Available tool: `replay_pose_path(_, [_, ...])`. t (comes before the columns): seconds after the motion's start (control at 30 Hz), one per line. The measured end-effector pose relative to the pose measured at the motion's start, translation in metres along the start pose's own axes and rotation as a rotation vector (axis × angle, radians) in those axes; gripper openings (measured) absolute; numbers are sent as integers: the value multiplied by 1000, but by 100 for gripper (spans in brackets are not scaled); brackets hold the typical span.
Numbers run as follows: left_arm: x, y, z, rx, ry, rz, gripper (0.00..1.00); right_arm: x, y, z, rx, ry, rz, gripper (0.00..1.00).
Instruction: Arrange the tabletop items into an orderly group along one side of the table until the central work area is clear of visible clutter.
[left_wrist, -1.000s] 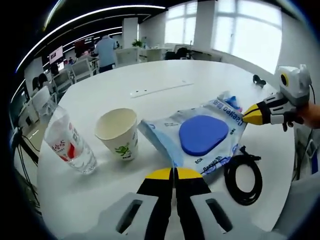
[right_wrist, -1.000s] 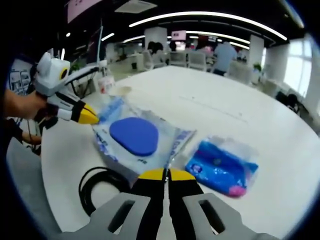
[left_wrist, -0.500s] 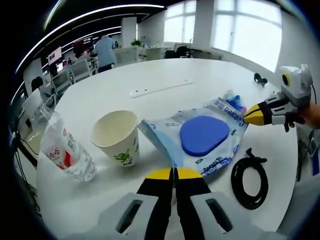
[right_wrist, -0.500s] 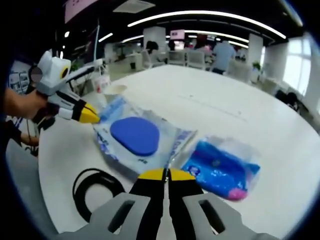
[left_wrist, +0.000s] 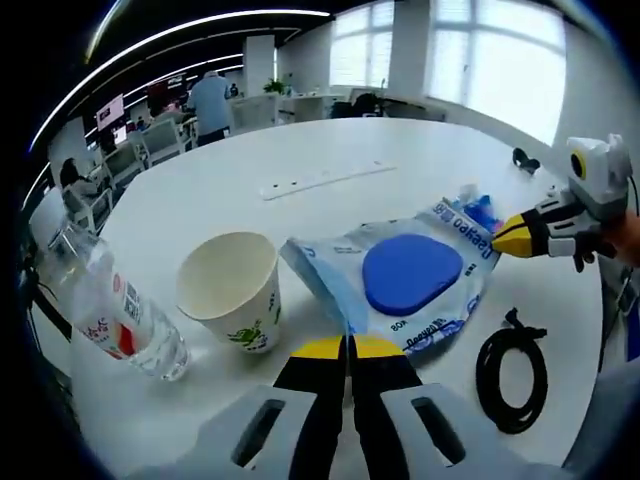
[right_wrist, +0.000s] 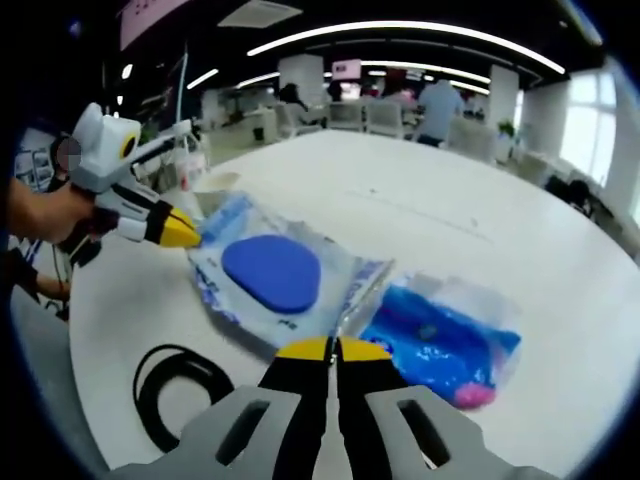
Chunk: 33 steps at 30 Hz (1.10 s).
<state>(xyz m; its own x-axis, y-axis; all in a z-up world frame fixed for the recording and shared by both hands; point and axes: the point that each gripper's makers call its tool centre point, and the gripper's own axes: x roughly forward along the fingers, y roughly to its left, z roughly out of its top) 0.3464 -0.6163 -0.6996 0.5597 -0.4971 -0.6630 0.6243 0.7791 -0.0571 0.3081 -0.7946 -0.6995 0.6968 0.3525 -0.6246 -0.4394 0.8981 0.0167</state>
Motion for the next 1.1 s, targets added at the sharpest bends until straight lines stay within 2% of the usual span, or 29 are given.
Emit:
replay_pose_path(0.9, [27, 4, -1, -35, 2, 22, 0, 24, -15, -7, 4, 28, -31, 0])
replay_pose_path(1.1, [31, 5, -5, -21, 7, 34, 0, 27, -16, -7, 6, 27, -37, 0])
